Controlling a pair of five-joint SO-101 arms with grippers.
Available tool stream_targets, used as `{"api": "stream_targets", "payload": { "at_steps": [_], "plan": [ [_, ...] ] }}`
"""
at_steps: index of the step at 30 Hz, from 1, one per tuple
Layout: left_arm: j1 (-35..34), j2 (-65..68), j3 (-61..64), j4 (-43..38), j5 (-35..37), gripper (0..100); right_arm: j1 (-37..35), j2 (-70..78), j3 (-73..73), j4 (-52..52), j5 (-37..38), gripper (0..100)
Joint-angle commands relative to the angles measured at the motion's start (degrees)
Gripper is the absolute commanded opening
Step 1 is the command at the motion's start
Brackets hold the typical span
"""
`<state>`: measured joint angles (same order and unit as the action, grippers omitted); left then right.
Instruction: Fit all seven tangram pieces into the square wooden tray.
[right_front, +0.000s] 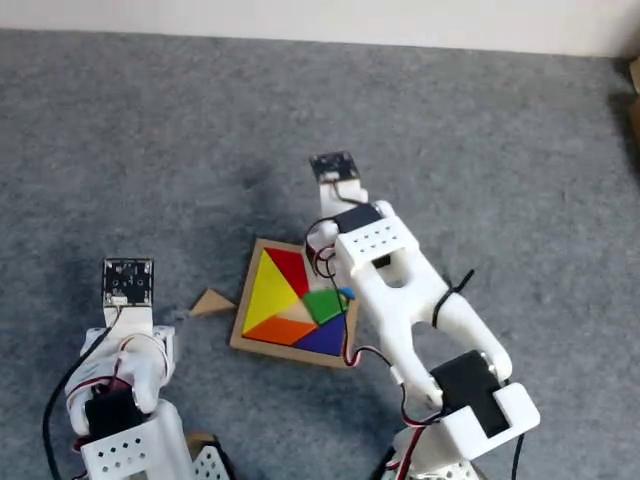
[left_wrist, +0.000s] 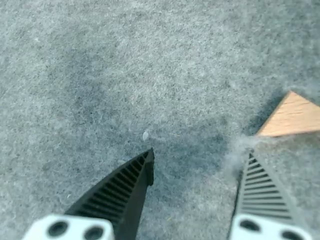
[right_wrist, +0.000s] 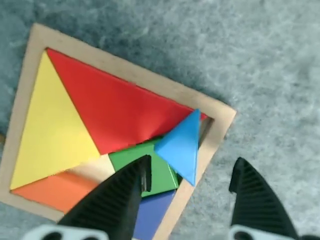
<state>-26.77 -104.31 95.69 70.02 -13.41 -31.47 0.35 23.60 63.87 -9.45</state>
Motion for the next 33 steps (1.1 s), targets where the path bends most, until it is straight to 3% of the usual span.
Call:
{"api": "stream_targets", "payload": {
  "at_steps": [1,7,19,22,33],
  "plan": [
    [-0.84,0.04,-1.01,0.09,-0.44,27,3.56,-1.1,-0.84,0.92,3.25,16.3],
    [-0.84,0.04,-1.01,0.09,-0.44,27,8.57,-1.1,-0.66,0.92,8.18,0.2],
    [-0.84,0.04,-1.01,0.0,-0.44,27,2.68,-0.84,-0.84,0.75,11.16,0.5],
    [-0.84,0.04,-1.01,0.0,-0.44,27,1.19,-0.66,-0.57,-1.71,15.03,0.5],
    [-0.84,0.04,-1.01,0.0,-0.44,27,1.98,5.14,4.09,-7.69,15.56,0.5]
  ]
}}
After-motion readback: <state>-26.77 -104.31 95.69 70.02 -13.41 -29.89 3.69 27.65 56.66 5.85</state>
